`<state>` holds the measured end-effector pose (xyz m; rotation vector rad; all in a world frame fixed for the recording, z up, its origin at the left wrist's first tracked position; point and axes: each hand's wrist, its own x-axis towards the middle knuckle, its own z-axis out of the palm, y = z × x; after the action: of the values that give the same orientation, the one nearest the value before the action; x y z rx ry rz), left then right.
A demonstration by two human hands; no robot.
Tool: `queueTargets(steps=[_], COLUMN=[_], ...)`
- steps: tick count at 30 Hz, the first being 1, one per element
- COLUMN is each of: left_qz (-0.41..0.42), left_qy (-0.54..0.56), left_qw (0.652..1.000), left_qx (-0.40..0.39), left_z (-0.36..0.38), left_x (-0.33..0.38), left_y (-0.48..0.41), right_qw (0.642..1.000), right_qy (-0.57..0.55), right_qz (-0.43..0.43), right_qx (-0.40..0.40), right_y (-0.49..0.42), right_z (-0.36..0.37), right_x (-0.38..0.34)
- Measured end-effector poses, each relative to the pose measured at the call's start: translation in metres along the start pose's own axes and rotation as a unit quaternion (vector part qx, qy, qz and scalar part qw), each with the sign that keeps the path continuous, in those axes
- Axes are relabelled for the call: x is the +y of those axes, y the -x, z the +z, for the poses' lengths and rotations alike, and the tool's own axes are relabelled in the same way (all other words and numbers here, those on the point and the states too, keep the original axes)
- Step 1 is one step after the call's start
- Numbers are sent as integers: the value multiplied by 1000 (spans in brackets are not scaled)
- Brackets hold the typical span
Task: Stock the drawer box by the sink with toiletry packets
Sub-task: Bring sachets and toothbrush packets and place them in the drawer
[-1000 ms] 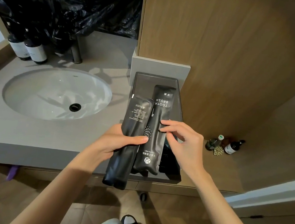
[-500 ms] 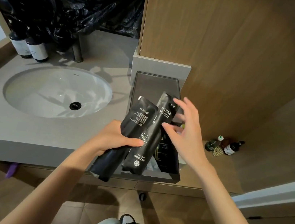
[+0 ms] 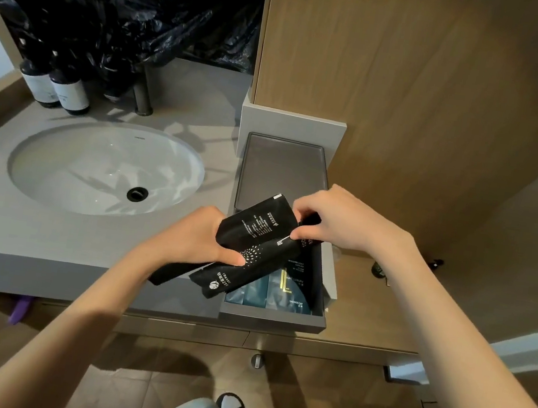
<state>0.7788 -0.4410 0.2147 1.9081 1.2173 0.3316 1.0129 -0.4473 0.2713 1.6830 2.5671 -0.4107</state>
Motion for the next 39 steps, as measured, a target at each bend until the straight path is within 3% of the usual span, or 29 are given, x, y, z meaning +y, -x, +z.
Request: queueTargets(steps=[4, 6, 8, 11, 13, 18, 22, 29, 35, 39], left_qz=[4, -22, -53, -82, -92, -125, -156, -177, -169, -149], left_qy=[90, 101, 180, 420, 510, 578, 609, 631, 607, 590], left_qw=[996, 993, 980, 903, 855, 804, 775, 752, 772, 787], left_qx=[15, 54, 67, 37, 26, 54, 70, 63, 85, 106], left_z=[-7, -10, -12, -10, -6, 11, 22, 39, 47, 48], left_x=[-5, -11, -19, -33, -40, -38, -36, -44, -44, -50], left_y=[5, 9, 13, 17, 17, 11, 7, 11, 28, 35], right_qw=[994, 986, 975, 953, 934, 881, 809, 724, 635, 664], right_qy=[-107, -164, -213, -285, -325, -392, -500, -568, -660, -638], right_qz=[14, 34, 50, 90, 136, 245, 306, 366, 378, 372], right_qx=[5, 11, 28, 54, 59, 104, 54, 137, 132, 115], right_y=[13, 27, 42, 65, 78, 87, 83, 50, 12, -5], right_z=[11, 19, 32, 54, 69, 103, 116, 143, 160, 165], right_x=[17, 26, 32, 37, 38, 33, 17, -5, -27, -31])
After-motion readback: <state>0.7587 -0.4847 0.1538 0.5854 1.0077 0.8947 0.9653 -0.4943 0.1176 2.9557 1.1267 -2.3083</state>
